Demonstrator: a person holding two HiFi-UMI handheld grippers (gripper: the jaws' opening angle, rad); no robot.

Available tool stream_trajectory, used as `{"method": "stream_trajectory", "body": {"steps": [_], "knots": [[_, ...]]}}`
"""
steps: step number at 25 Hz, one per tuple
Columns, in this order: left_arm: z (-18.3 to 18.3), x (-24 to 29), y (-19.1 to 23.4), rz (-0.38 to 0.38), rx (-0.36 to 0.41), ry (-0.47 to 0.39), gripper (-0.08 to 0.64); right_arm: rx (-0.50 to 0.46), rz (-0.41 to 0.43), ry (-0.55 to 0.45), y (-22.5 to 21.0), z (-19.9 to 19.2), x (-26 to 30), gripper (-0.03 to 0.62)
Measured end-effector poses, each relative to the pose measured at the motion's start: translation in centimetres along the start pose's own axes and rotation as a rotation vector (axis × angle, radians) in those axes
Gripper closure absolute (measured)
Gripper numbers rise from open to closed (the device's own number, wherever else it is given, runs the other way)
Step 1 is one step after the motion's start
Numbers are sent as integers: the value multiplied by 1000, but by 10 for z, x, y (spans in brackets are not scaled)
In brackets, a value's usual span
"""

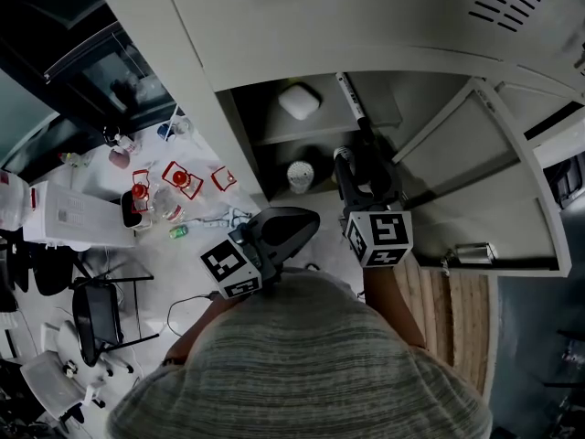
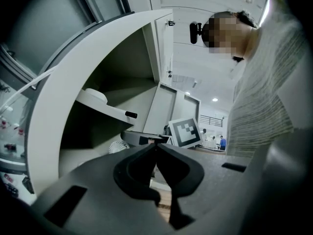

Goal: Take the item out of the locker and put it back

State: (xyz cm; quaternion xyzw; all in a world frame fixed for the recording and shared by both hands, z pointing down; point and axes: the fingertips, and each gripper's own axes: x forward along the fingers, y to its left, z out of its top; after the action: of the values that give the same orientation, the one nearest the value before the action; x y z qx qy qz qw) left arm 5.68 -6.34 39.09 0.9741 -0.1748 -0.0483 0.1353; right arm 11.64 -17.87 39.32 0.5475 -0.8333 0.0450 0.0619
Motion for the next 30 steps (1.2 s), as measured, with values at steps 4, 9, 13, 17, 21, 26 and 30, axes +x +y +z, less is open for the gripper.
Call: {"method": "stream_trajectory", "body": {"steps": [4,9,13,17,21,26,30], "knots": [[0,-2,0,6,-1,-1,552,7,3,45,1,-18,4,385],[-2,-5,2,15,-7,-4,551,6,4,70,3,-36,9,385],[-2,-5,0,12,-8,-4,551,11,10,114,4,-53,13,385],[-2,-6,0,17,-7,-6,551,8,11,132,3,-61,16,387],[-1,-7,1,23,-4,-7,552,1,11,138,1,-62,18,395],[-1,-7,1,27,-2,-7,552,3,3,135,-1,-61,18,420],[-2,-7,2,30,-1,-4,551,5,-4,136,-2,-61,17,422]]}}
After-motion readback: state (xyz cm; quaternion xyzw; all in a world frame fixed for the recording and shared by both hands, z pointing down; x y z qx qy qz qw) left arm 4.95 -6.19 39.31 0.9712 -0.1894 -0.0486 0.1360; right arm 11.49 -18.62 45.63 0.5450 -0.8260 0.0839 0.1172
